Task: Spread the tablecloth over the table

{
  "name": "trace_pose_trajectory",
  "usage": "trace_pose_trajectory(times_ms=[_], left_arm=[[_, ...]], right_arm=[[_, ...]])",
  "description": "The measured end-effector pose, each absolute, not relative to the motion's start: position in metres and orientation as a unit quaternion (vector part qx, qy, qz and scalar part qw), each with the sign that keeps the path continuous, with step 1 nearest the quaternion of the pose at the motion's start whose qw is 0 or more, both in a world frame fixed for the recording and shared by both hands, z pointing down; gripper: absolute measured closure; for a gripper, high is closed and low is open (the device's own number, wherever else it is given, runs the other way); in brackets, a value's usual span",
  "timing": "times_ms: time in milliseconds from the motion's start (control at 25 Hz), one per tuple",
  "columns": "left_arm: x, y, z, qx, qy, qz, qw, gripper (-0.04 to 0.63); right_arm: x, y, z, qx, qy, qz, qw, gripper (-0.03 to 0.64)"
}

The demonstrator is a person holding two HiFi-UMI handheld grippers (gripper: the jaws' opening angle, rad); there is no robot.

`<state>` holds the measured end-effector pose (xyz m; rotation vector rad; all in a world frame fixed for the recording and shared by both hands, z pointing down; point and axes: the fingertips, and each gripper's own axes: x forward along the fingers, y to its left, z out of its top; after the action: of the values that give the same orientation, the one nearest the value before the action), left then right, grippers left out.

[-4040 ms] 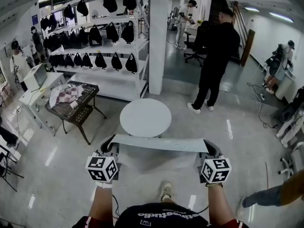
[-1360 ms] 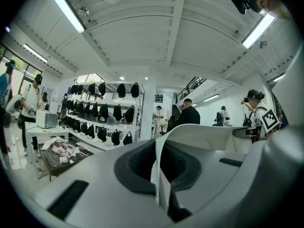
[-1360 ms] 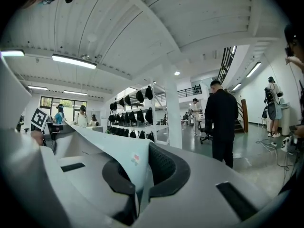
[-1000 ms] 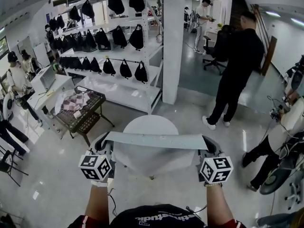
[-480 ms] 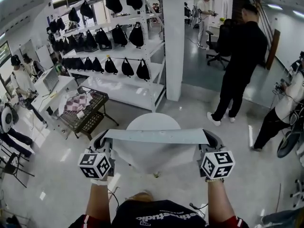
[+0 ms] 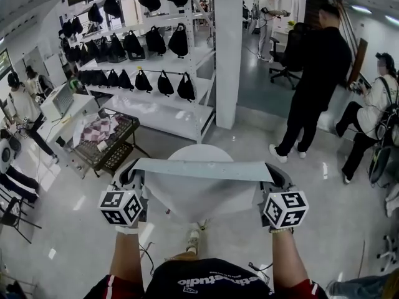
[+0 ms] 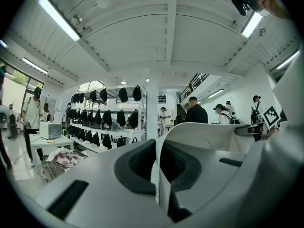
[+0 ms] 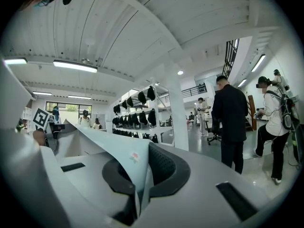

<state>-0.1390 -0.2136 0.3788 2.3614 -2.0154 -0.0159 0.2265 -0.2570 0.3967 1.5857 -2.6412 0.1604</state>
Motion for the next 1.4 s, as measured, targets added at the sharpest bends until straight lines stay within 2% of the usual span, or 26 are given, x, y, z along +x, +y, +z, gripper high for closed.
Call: trace_pose_trajectory(times_ms=[560,1400], left_arm=[[-0.179,-0.298,0.37,0.759,-0.65,-0.029,0.022,0.577],[-0.232,-0.496,0.369,0.778,-0.626,-0.04,0.028,0.577]], right_arm=[[0.188,-0.333,0.381,0.521,-0.852,0.038,0.036,0.589],[0.137,-0.51,0.379,0.55,-0.833,0.04,0.044,0.589]])
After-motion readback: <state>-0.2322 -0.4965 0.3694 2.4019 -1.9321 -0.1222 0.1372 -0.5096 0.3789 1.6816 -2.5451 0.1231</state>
